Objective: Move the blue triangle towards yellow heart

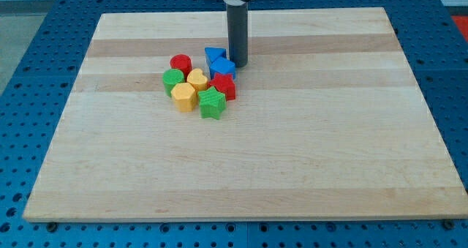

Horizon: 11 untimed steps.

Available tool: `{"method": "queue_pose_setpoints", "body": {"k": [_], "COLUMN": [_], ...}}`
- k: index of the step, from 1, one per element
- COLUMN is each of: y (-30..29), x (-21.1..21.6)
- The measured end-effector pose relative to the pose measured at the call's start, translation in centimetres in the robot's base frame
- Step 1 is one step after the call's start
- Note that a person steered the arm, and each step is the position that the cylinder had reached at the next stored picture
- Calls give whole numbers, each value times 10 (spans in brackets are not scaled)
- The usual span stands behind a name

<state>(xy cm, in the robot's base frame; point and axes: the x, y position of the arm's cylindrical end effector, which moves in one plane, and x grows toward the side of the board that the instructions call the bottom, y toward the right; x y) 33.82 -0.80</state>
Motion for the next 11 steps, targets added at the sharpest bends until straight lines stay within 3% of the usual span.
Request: {"method": "queue_pose_setpoints", "body": {"k": [3,8,10,11], "y": [-15,-45,-45,-16], "x": [-25,-10,-9,-12]}}
